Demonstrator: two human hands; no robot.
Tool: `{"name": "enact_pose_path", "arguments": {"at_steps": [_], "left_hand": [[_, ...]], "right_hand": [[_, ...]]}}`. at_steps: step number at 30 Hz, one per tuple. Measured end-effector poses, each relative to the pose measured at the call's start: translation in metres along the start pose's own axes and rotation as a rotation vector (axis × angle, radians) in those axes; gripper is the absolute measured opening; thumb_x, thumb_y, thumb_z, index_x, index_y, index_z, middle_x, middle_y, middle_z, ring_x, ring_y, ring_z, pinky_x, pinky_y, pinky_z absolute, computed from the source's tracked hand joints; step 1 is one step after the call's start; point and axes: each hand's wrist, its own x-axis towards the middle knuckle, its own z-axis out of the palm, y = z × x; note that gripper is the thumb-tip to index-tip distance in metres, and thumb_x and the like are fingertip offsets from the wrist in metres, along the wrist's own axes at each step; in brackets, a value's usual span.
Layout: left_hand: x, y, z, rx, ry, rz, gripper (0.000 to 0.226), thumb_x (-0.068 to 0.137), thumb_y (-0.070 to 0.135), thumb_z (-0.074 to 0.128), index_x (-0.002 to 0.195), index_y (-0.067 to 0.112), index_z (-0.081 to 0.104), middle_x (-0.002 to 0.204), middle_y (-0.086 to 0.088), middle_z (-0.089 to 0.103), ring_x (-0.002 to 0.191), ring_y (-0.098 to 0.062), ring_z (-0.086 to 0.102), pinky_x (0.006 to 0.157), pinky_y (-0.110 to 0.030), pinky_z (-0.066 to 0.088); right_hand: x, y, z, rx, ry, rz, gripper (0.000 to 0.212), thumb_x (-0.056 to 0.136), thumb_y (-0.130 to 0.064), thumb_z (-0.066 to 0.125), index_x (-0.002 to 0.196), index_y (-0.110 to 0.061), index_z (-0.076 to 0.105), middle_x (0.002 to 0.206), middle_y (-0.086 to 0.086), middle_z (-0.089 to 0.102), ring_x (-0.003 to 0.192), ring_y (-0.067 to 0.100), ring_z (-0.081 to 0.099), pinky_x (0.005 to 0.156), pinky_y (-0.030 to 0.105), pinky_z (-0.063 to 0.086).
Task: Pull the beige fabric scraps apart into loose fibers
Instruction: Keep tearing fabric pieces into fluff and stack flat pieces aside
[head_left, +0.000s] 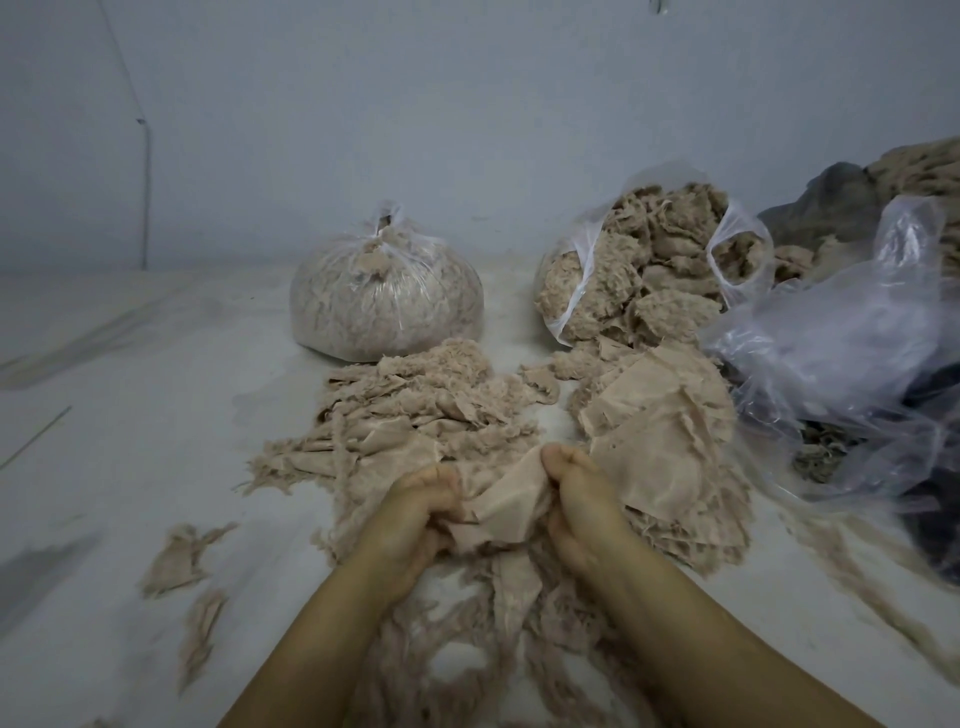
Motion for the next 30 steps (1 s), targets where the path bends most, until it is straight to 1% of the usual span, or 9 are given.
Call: {"name": "enact_pose_path", "arguments": {"at_steps": [2,5,7,11,15,19,22,26,30], "left_hand": [[0.001,0.002,-0.006,0.174,0.039,-0.034,0.035,0.082,-0.007,0.053,0.054,0.013,0.051,0.051,-0.001,0.047,0.048,-0.013,0.050,0.042,-0.022,0.045],[0.008,0.013,-0.008,0.316,0.247,0.229,0.027,0.092,0.022,0.057,0.068,0.011,0.051,0.060,-0.003,0.051,0.058,-0.019,0.050,0.055,-0.029,0.042],[0.012,0.017,0.002,0.454,0.178,0.367,0.022,0.094,0.031,0.052,0.082,0.015,0.058,0.079,0.002,0.060,0.074,-0.011,0.057,0.068,-0.022,0.046],[0.019,0.010,0.021,0.548,-0.055,0.394,0.029,0.097,0.027,0.047,0.083,0.010,0.065,0.075,0.003,0.064,0.070,-0.005,0.058,0.069,-0.023,0.048],[0.030,0.003,0.015,0.536,0.057,0.431,0.034,0.096,0.029,0.048,0.066,0.014,0.054,0.055,0.009,0.052,0.055,-0.005,0.048,0.057,-0.022,0.041],[0.040,0.004,-0.002,0.522,0.230,0.419,0.033,0.097,0.032,0.047,0.073,0.011,0.054,0.068,-0.001,0.054,0.064,-0.011,0.049,0.063,-0.026,0.041],[0.044,0.005,-0.010,0.716,0.246,0.467,0.033,0.098,0.030,0.046,0.079,0.011,0.063,0.073,0.004,0.062,0.070,-0.008,0.055,0.064,-0.018,0.041],[0.043,0.008,-0.030,0.939,0.404,0.550,0.037,0.100,0.024,0.043,0.066,0.014,0.054,0.067,-0.002,0.056,0.073,-0.028,0.053,0.060,-0.026,0.035],[0.031,0.010,-0.025,1.050,0.240,0.525,0.033,0.100,0.026,0.041,0.070,0.019,0.054,0.076,0.001,0.056,0.083,-0.024,0.054,0.074,-0.027,0.038]], "right_hand": [[0.002,-0.005,-0.005,-0.116,-0.004,-0.107,0.017,0.096,-0.016,0.055,0.081,-0.011,0.062,0.078,0.007,0.059,0.072,0.021,0.055,0.072,0.039,0.048],[-0.001,-0.008,-0.007,-0.306,-0.133,-0.218,0.014,0.091,-0.020,0.063,0.083,-0.012,0.070,0.086,0.007,0.069,0.081,0.022,0.063,0.079,0.035,0.052],[-0.004,-0.009,-0.005,-0.384,-0.260,-0.245,0.017,0.091,-0.021,0.064,0.078,-0.014,0.072,0.075,0.001,0.071,0.072,0.014,0.064,0.065,0.023,0.053],[-0.008,-0.010,-0.002,-0.444,-0.283,-0.277,0.027,0.092,-0.024,0.062,0.083,-0.001,0.071,0.074,0.008,0.068,0.066,0.017,0.059,0.062,0.025,0.049],[-0.007,-0.009,-0.010,-0.522,-0.250,-0.312,0.029,0.088,-0.025,0.068,0.064,-0.010,0.060,0.053,-0.004,0.050,0.053,0.009,0.041,0.048,0.017,0.036],[-0.008,-0.015,-0.022,-0.611,-0.297,-0.179,0.017,0.082,-0.024,0.075,0.068,-0.014,0.069,0.063,0.003,0.064,0.057,0.015,0.056,0.052,0.023,0.046],[-0.007,-0.016,-0.025,-0.746,-0.305,-0.148,0.027,0.086,-0.015,0.068,0.059,-0.021,0.071,0.059,-0.007,0.066,0.056,0.009,0.057,0.054,0.023,0.048],[-0.008,-0.023,-0.031,-0.554,-0.259,-0.233,0.017,0.083,-0.016,0.072,0.066,-0.015,0.071,0.059,-0.001,0.064,0.050,0.008,0.054,0.047,0.019,0.043],[-0.007,-0.025,-0.034,-0.451,-0.251,-0.332,0.016,0.085,-0.022,0.070,0.070,-0.017,0.066,0.060,0.001,0.062,0.054,0.013,0.053,0.049,0.020,0.041]]}}
